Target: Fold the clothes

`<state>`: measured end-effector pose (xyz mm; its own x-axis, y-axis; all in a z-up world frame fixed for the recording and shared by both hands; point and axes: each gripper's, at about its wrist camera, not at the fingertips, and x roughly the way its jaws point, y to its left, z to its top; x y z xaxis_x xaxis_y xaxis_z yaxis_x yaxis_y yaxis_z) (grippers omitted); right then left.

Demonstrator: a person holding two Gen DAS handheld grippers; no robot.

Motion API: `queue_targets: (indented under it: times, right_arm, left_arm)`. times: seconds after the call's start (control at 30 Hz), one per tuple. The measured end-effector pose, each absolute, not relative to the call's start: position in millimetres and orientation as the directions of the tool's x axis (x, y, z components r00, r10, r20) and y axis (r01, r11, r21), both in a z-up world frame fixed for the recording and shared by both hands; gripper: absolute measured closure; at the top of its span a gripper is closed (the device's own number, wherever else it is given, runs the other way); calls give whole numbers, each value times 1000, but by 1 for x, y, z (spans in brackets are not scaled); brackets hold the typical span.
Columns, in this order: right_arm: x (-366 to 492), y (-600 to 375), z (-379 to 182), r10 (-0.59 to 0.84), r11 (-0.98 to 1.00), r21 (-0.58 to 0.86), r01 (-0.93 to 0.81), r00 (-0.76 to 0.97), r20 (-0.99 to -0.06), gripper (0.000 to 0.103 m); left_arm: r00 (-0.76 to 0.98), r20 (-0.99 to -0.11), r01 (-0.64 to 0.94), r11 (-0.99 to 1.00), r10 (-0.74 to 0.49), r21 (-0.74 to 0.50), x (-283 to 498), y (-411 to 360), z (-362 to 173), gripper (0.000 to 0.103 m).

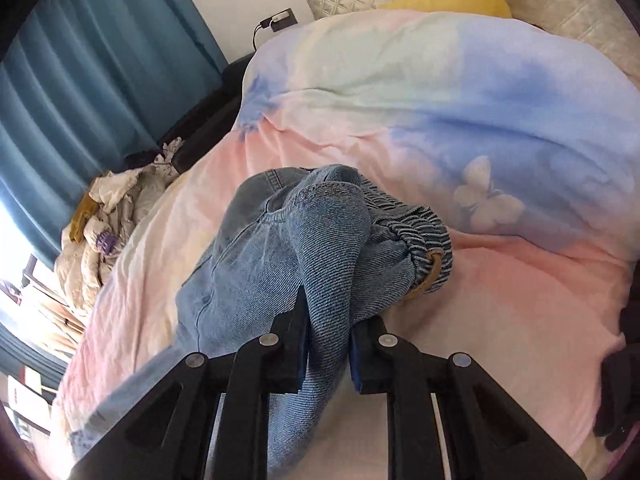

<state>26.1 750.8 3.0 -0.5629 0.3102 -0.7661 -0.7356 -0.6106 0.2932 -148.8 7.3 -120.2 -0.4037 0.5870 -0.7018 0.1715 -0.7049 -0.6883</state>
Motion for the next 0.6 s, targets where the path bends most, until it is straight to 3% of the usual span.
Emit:
queue_targets:
  times: [0.03, 0.1, 0.13, 0.17, 0.47, 0.6]
  right_arm:
    - [25, 747, 2, 320, -615, 273, -740, -550, -771, 84]
    - [23, 741, 1, 332, -627, 229, -744, -522, -786, 68]
    - [23, 737, 1, 341, -633, 207, -746, -509, -790, 53]
    - [23, 733, 1, 351, -638, 184, -747, -496, -794, 48]
    - [54, 689, 39, 407, -651, 141, -746, -499, -765, 43]
    - [48, 649, 69, 409, -726, 121, -677, -565, -717, 43]
  left_arm:
    - [-394, -713, 135, -731, 580, -669, -148, 8, -117, 84]
    - [-386, -736, 68, -778, 556, -624, -146, 11, -109, 80]
    - [-383, -749, 55, -796, 541, -603, -144, 12, -106, 75]
    - [-373, -761, 58, -805, 531, -590, -141, 13, -103, 73]
    - [-441, -806, -71, -910, 395, -407, -82, 6, -53, 69]
    - [-486, -786, -76, -914, 382, -398, -75, -7, -37, 69]
